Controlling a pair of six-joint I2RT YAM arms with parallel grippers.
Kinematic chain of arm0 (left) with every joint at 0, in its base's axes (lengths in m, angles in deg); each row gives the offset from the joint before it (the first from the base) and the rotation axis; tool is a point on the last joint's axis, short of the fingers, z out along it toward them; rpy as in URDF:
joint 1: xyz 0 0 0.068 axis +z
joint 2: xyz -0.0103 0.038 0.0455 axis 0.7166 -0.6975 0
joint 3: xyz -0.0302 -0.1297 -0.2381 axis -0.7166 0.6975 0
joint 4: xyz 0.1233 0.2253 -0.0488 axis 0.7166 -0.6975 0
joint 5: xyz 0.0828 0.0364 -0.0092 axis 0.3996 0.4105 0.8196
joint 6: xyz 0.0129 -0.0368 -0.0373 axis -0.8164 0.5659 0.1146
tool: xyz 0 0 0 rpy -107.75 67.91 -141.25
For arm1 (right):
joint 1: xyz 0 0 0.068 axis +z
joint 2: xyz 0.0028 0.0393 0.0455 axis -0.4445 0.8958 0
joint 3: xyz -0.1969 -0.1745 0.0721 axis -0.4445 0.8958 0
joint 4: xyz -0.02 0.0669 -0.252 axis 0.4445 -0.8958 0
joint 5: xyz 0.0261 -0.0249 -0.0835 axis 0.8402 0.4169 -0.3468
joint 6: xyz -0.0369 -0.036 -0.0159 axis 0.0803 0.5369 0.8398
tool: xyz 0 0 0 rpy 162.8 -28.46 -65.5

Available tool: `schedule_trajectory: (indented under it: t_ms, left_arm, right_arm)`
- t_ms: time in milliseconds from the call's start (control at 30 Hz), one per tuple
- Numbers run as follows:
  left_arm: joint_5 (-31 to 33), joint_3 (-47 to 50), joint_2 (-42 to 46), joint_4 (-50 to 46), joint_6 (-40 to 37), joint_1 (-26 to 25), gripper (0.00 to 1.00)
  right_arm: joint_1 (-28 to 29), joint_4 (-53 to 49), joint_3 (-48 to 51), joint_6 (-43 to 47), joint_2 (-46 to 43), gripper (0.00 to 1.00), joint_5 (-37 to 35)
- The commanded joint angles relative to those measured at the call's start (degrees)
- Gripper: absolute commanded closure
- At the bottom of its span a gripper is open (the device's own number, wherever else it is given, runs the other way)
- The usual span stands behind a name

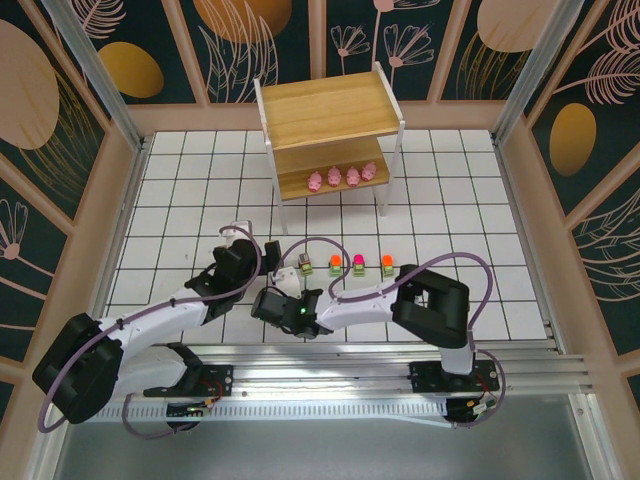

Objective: Place and organize the plastic toys onto the shelf

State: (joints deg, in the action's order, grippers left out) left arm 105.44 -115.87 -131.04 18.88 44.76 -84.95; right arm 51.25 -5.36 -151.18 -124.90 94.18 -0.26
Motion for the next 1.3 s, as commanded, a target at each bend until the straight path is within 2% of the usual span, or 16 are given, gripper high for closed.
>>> schedule_trajectory:
  t_ms: [0, 533, 767, 867, 1033, 1267]
  left_arm:
    - [-1.5, 0.3, -0.1, 1.2, -0.7, 0.2, 0.01]
    - [-2.3, 0.1, -1.4, 1.6, -1.0, 0.3, 0.01]
    - [-2.6, 0.0, -1.9, 1.9, -1.2, 0.4, 0.01]
    - [-2.9, -0.1, -2.1, 2.0, -1.2, 0.4, 0.01]
    - [-3.0, -0.1, -2.3, 2.0, -1.3, 0.5, 0.01]
    - [-4.5, -0.8, -3.9, 2.3, -2.0, 0.4, 0.01]
  right_arm:
    - [-0.1, -2.7, -2.8, -1.2, 1.8, 0.44, -1.1]
    - [-0.1, -5.9, -5.0, -1.7, 3.8, 0.55, -3.3]
    - [-0.1, -6.2, -5.0, -1.5, 3.7, 0.70, -3.6]
    - [-0.1, -6.3, -4.7, -1.5, 3.3, 0.72, -4.1]
    - [-0.1, -6.0, -3.3, -1.5, 1.6, 0.77, -5.0]
    - [-0.1, -6.9, -0.3, -1.6, -4.2, 0.77, -7.2]
